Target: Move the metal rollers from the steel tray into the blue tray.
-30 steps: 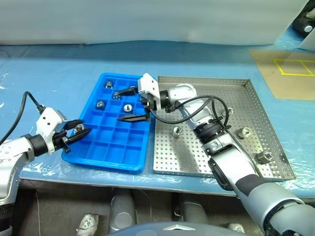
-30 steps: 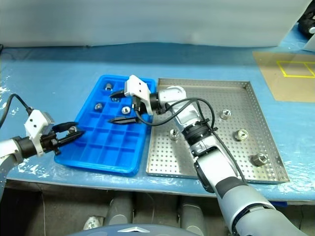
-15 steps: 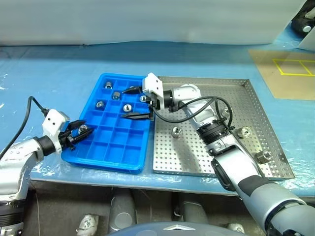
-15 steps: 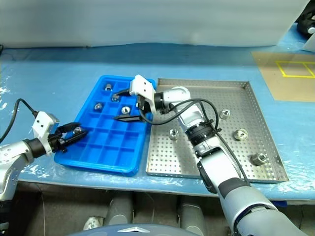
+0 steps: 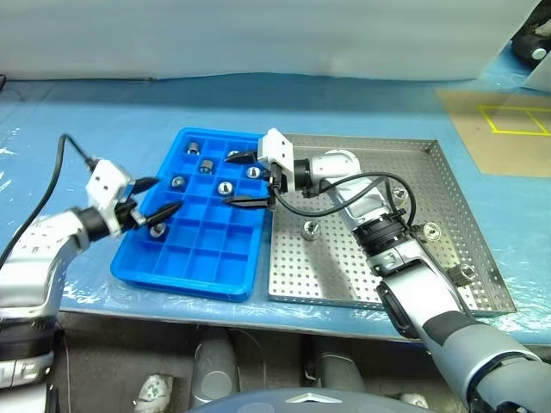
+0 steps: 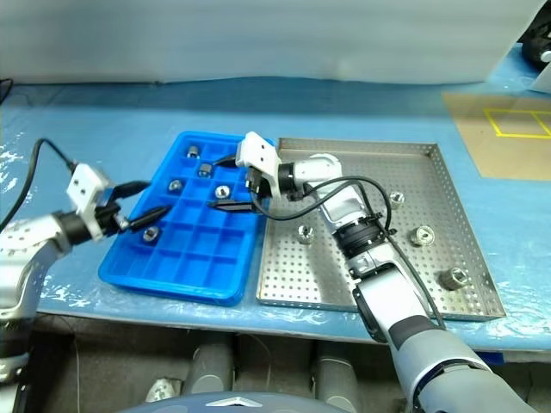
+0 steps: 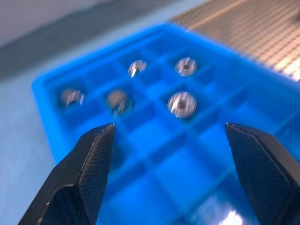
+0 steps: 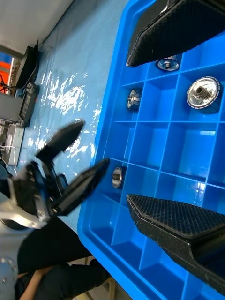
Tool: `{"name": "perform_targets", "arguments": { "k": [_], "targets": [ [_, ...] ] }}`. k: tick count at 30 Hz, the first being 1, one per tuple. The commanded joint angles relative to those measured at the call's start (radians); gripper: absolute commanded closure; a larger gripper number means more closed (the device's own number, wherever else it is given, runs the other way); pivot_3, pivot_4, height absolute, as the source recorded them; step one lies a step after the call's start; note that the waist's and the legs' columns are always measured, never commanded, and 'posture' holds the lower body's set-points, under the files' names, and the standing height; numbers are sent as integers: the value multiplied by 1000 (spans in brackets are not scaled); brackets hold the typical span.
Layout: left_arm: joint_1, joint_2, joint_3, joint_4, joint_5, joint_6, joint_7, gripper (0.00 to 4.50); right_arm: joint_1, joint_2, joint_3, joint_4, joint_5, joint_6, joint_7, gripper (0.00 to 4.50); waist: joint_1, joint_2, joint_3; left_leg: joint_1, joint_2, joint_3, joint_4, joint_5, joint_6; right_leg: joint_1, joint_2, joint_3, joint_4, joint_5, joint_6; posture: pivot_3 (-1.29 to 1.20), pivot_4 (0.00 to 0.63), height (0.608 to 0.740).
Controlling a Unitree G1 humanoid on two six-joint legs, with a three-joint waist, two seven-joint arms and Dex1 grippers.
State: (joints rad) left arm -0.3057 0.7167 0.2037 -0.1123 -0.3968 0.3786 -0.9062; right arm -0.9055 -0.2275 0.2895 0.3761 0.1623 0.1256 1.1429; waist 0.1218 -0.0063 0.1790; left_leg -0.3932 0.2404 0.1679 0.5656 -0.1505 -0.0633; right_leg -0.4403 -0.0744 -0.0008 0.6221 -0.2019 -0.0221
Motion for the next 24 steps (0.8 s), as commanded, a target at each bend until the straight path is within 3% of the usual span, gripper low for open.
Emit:
{"name": "perform_targets", "arguments": {
  "k": [1,9,16,24],
  "targets": [
    [-139,-41,-86,27,-15,-15,-48,527,26,-67,-46,-100,23,48,6,0,-2,0,0,0,0,0,0,1,-2,0,0,0,0,0,0,-13,150,740],
    [-390,-178,-308,327,79,-170,-244,527,151,-239,-144,-306,35,189,-78,0,-54,0,0,0,-1,1,2,1,-2,0,1,3,0,0,0,-233,150,740],
    [-524,-297,-414,621,152,-329,-411,527,377,-394,-253,-607,73,360,-153,0,-100,0,0,0,-1,2,2,1,0,0,2,4,-1,0,0,-445,150,740],
    [-623,-419,-512,888,275,-536,-554,527,574,-449,-354,-852,115,518,-279,0,-143,0,0,8,-1,7,4,-4,7,7,1,10,-4,0,1,-600,150,740]
  ]
}}
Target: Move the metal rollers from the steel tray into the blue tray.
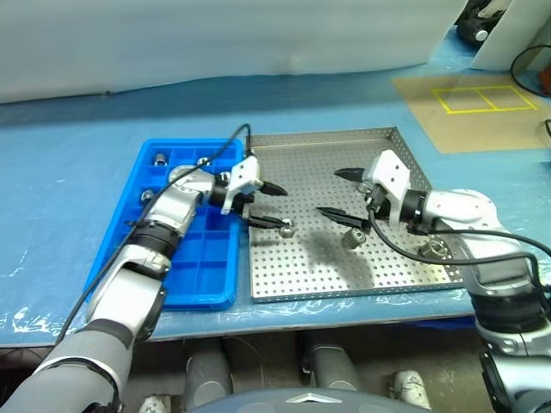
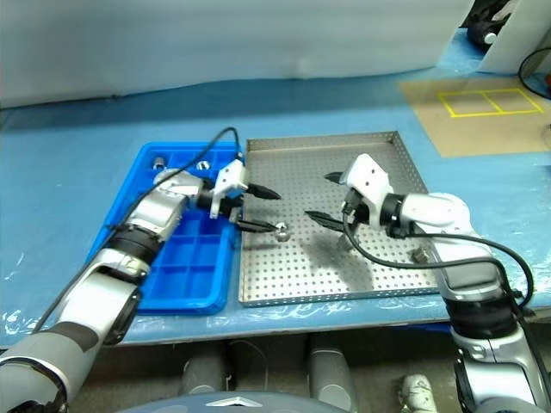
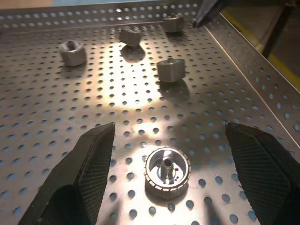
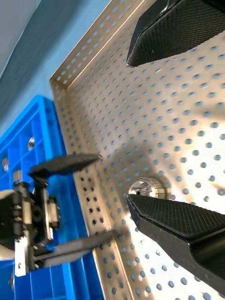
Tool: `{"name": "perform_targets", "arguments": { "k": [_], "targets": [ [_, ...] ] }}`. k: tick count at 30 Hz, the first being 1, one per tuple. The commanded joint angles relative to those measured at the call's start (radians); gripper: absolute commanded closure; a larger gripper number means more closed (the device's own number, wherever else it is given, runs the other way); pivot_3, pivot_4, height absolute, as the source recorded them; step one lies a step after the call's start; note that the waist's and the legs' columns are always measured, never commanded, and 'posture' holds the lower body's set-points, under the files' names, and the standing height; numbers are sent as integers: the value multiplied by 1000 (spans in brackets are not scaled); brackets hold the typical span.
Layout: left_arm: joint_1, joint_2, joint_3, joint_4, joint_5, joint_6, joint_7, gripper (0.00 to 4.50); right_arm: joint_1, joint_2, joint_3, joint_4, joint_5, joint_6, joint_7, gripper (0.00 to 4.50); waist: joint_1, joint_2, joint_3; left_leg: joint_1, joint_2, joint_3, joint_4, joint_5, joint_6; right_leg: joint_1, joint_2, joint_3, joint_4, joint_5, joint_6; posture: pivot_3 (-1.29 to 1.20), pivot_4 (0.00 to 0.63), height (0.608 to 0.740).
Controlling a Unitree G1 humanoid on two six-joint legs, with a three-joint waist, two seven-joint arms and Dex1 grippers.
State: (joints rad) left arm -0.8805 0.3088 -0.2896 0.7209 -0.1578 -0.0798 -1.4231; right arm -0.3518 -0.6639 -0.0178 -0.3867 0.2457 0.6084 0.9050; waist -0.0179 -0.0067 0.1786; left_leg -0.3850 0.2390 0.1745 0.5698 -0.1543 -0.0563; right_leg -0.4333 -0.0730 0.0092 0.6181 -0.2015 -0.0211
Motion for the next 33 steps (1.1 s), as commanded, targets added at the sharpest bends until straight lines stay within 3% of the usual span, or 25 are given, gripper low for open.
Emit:
{"name": "perform_targets", "arguments": {
  "k": [1,11,18,22,25,28,31,33],
  "targets": [
    [-63,-23,-28,93,56,-101,-45,527,39,-13,-53,-111,34,48,-56,0,-11,0,0,0,0,0,0,0,0,0,0,0,0,0,0,-607,150,740],
    [-164,-72,-78,337,246,-205,47,527,112,-26,-73,-190,54,93,-142,0,-51,0,0,-1,-1,1,2,-3,4,2,0,4,-5,2,3,-642,150,740],
    [-184,-87,-103,396,351,-224,163,527,111,-32,-56,-178,54,80,-160,0,-53,0,0,-1,-2,2,2,-6,10,5,0,4,-12,2,4,-630,150,740],
    [-169,-93,-93,385,341,-241,121,527,108,-32,-50,-174,53,75,-166,0,-52,0,0,0,-3,2,3,-6,10,8,0,4,-12,2,4,-627,150,740],
    [-157,-86,-95,375,340,-254,89,1085,107,-33,-48,-172,54,73,-169,0,-53,0,0,0,-3,2,5,-7,11,8,-1,4,-12,2,4,-625,150,740],
    [-147,-80,-98,365,347,-249,75,2044,105,-34,-46,-167,55,69,-170,0,-53,0,0,0,-3,2,5,-7,11,8,-1,5,-12,2,4,-622,150,740],
    [-144,-79,-94,359,347,-252,74,2044,101,-33,-45,-161,55,67,-170,0,-53,0,0,0,-3,2,5,-7,12,8,-1,5,-12,2,4,-622,150,740],
    [-142,-75,-82,355,333,-260,63,2354,96,-32,-42,-154,53,62,-169,0,-53,0,0,0,-3,2,5,-7,12,8,-1,5,-12,2,4,-611,150,740]
  ]
}}
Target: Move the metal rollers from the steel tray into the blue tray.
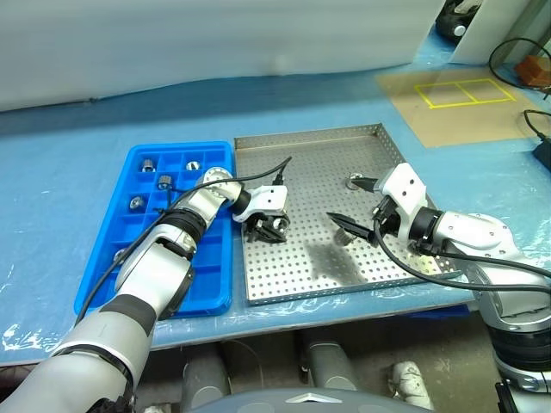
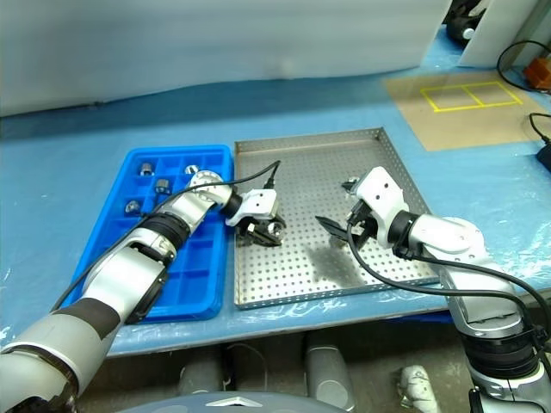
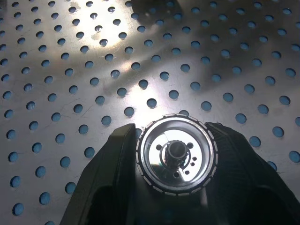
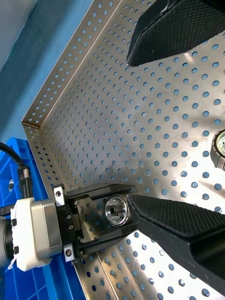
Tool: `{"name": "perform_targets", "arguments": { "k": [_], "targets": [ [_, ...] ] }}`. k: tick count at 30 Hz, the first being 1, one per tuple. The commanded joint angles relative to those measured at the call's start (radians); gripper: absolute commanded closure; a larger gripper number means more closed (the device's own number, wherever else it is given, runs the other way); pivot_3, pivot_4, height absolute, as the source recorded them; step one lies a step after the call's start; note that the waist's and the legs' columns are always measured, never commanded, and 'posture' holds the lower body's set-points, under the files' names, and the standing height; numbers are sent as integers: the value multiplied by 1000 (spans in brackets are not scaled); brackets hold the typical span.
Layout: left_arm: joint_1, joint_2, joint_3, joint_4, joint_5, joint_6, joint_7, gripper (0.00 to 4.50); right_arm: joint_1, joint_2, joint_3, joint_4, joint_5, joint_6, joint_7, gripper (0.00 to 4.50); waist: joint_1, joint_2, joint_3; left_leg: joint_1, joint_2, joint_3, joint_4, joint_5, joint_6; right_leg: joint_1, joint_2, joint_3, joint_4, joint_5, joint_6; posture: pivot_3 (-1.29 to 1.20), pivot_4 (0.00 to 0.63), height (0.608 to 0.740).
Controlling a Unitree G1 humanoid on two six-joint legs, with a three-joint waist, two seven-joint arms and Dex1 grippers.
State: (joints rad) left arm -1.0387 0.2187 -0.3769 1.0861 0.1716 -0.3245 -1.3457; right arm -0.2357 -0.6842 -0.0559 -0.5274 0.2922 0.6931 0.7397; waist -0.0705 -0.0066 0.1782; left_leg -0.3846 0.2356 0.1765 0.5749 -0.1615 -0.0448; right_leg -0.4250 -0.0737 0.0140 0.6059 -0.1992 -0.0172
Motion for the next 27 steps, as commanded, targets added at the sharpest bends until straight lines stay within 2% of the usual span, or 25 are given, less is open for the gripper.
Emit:
{"name": "perform_targets", "arguments": {
  "k": [1,2,8,15,19,24,27],
  "targets": [
    [15,17,11,-10,2,-15,-3,2577,-23,-11,-3,-10,7,-25,-4,0,0,0,0,0,0,0,0,0,0,0,0,0,0,0,0,-610,150,740],
    [13,17,17,-10,1,-15,13,2783,-25,-11,-1,-7,6,-27,-3,0,0,0,0,0,0,0,0,0,0,0,0,0,0,0,0,-606,150,740],
    [8,2,101,-68,-93,29,4,2776,-42,-10,12,15,5,-42,6,0,1,0,0,0,0,0,0,0,0,0,0,0,0,0,0,-568,150,740],
    [39,45,234,-296,-260,211,-20,2776,-127,6,69,92,8,-88,42,0,4,0,0,-1,1,0,-1,0,0,-1,0,0,0,0,0,-458,150,740],
    [107,113,272,-464,-312,348,-3,2776,-207,29,119,166,11,-127,88,0,5,0,0,1,2,0,-4,1,-1,-1,0,-1,0,0,0,-366,150,740],
    [336,272,315,-769,-364,473,12,2776,-368,113,234,368,-30,-247,176,0,9,1,0,1,3,1,-7,2,-3,-3,0,-2,1,0,0,-238,150,740],
    [411,317,346,-891,-398,536,59,2776,-426,150,264,449,-42,-302,219,0,44,1,1,-3,4,1,-11,5,-8,-10,0,-5,2,0,-1,-139,150,740]
  ]
}}
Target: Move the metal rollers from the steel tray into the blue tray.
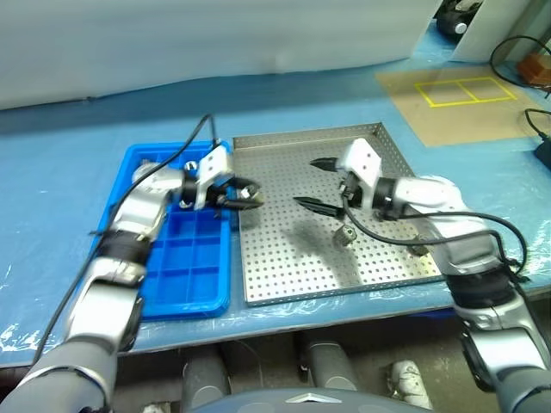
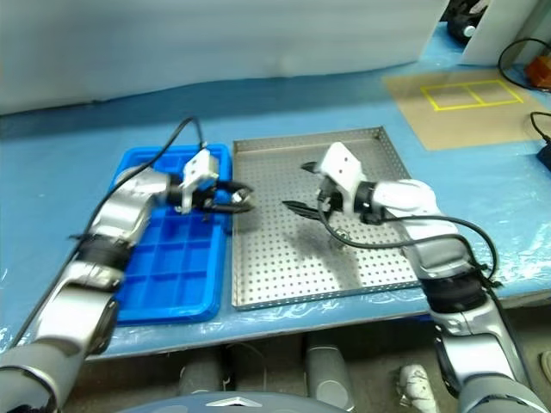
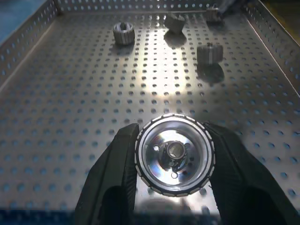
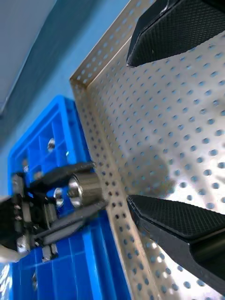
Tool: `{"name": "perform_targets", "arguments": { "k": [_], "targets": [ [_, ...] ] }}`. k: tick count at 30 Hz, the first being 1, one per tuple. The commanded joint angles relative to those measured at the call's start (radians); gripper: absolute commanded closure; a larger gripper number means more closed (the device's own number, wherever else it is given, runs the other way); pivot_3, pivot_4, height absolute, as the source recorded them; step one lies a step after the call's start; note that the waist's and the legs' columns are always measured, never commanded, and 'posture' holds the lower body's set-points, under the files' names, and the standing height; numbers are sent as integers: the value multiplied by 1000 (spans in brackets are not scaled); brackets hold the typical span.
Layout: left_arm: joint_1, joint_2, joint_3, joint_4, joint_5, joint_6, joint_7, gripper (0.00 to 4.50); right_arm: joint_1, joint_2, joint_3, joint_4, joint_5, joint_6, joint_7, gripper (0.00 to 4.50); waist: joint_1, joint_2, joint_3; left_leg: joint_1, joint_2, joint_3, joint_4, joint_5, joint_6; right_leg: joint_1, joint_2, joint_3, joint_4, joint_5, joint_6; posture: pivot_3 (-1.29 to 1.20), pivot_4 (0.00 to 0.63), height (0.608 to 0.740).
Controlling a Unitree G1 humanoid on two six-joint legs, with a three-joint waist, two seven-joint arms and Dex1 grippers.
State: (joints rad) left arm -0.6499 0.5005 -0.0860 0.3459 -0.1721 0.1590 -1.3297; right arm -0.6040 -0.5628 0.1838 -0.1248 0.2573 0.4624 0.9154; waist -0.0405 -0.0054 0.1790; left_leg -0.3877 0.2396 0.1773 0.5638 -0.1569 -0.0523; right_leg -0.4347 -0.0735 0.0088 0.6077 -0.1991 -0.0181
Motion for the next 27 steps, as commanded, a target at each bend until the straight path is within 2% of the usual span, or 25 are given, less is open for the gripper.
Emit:
{"name": "perform_targets", "arguments": {
  "k": [1,10,17,22,27],
  "targets": [
    [52,56,78,-196,-66,74,67,2776,-84,50,40,86,-13,-96,61,0,31,0,0,-2,1,-1,0,0,-1,-1,0,-3,1,0,0,-119,150,740],
    [333,200,288,-524,-153,234,250,2776,-249,213,124,365,-53,-280,206,0,95,0,0,-3,1,-2,-2,1,-2,-2,-1,-6,1,-2,-3,110,150,740],
    [596,241,435,-715,-224,303,330,2776,-302,295,141,471,-70,-353,271,0,125,0,0,-5,2,-3,-2,1,-3,-4,-1,-8,1,-2,-3,200,150,740],
    [682,240,444,-720,-204,283,387,2776,-317,324,140,517,-83,-384,294,0,148,0,0,-5,3,-4,-3,2,-4,-3,-1,-9,2,-2,-3,215,150,740],
    [650,212,398,-652,-176,236,447,2776,-307,326,132,521,-92,-392,300,0,159,0,0,-5,2,-5,-2,3,-5,-3,-1,-9,3,-2,-3,197,150,740]
  ]
}}
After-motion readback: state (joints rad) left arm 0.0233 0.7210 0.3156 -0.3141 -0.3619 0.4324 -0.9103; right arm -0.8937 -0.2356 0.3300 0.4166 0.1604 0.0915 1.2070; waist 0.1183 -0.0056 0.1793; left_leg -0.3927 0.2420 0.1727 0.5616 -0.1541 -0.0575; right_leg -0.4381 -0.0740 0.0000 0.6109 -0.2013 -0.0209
